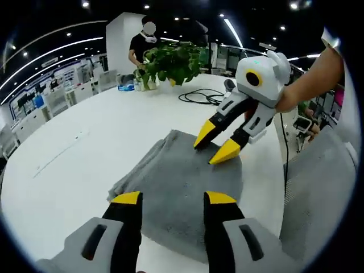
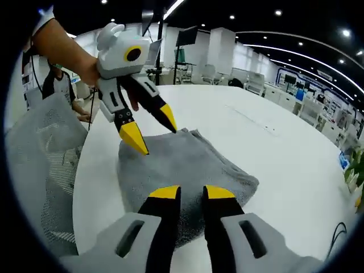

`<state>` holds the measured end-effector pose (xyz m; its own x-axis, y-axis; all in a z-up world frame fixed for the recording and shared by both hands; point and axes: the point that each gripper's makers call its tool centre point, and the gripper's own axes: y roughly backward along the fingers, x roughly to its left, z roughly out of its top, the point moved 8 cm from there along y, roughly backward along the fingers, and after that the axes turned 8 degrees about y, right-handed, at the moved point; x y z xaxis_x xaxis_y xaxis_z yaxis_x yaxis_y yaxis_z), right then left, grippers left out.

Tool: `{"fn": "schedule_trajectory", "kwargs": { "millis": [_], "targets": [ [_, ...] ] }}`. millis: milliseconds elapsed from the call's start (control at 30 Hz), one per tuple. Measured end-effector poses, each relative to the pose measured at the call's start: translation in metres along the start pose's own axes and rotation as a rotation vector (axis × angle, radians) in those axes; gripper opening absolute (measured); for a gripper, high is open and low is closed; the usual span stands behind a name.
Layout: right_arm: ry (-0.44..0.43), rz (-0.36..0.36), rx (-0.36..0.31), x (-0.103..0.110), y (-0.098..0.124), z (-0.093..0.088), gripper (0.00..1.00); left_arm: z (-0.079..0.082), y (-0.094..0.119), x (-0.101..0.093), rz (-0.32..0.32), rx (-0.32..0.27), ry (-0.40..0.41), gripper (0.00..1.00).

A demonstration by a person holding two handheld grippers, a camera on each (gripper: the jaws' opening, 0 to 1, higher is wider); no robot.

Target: Fold the towel on the table until its edges align and the towel forms a compact rectangular stack.

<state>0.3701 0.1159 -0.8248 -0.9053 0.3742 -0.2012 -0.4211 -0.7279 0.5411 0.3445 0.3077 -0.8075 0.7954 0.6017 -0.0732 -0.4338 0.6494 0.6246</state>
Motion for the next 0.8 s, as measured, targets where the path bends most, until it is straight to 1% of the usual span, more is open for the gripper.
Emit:
{"fn": "schedule_trajectory", "kwargs": {
  "millis": [67,100,167,200,267,367,467,567,600,633,667,700,733,767,800],
  "targets": [
    [-0.066,-0.009,0.02,0.001,0.002,-0.006,0.13,-0.01,-0.002,-0.004,0.008,0.023,0.017,0.37],
    [-0.079,-0.015,0.023,0.001,0.002,-0.008,0.13,-0.015,-0.003,-0.005,0.014,0.044,0.036,0.37],
    [-0.105,-0.026,0.048,0.006,0.003,-0.01,0.13,-0.019,-0.006,-0.005,0.024,0.05,0.021,0.38],
    [-0.117,-0.024,0.042,0.006,0.0,-0.012,0.13,-0.02,-0.007,-0.004,0.032,0.054,0.016,0.39],
    [-0.182,-0.035,0.039,0.008,-0.001,-0.013,0.13,-0.021,-0.009,-0.001,0.056,0.083,0.01,0.41],
    [-0.196,-0.044,0.034,0.007,-0.002,-0.015,0.13,-0.022,-0.014,0.003,0.063,0.088,0.01,0.43],
    [-0.177,-0.047,0.039,0.006,-0.005,-0.019,0.13,-0.023,-0.014,0.005,0.072,0.089,0.026,0.44],
    [-0.204,-0.055,0.04,0.005,-0.002,-0.013,0.14,-0.02,-0.01,0.002,0.083,0.084,0.02,0.45],
    [-0.253,-0.061,0.018,0.006,0.0,-0.01,0.17,-0.019,-0.006,0.001,0.088,0.074,0.019,0.45],
    [-0.309,-0.063,-0.068,0.008,0.005,-0.001,0.26,-0.017,-0.004,0.001,0.096,0.057,0.022,0.45],
    [-0.318,-0.079,-0.109,0.007,0.007,-0.001,0.36,-0.013,0.001,0.001,0.118,0.002,0.047,0.44],
    [-0.332,-0.116,-0.118,0.007,0.011,-0.005,0.46,-0.012,0.004,0.002,0.131,-0.021,0.072,0.43],
    [-0.334,-0.121,-0.128,0.01,0.014,-0.005,0.55,-0.012,0.007,0.001,0.135,-0.034,0.101,0.43],
    [-0.327,-0.118,-0.124,0.015,0.018,-0.005,0.58,-0.013,0.01,0.0,0.134,-0.047,0.139,0.45],
    [-0.305,-0.124,-0.124,0.017,0.02,-0.006,0.59,-0.013,0.011,-0.001,0.134,-0.052,0.14,0.47]
  ]
}}
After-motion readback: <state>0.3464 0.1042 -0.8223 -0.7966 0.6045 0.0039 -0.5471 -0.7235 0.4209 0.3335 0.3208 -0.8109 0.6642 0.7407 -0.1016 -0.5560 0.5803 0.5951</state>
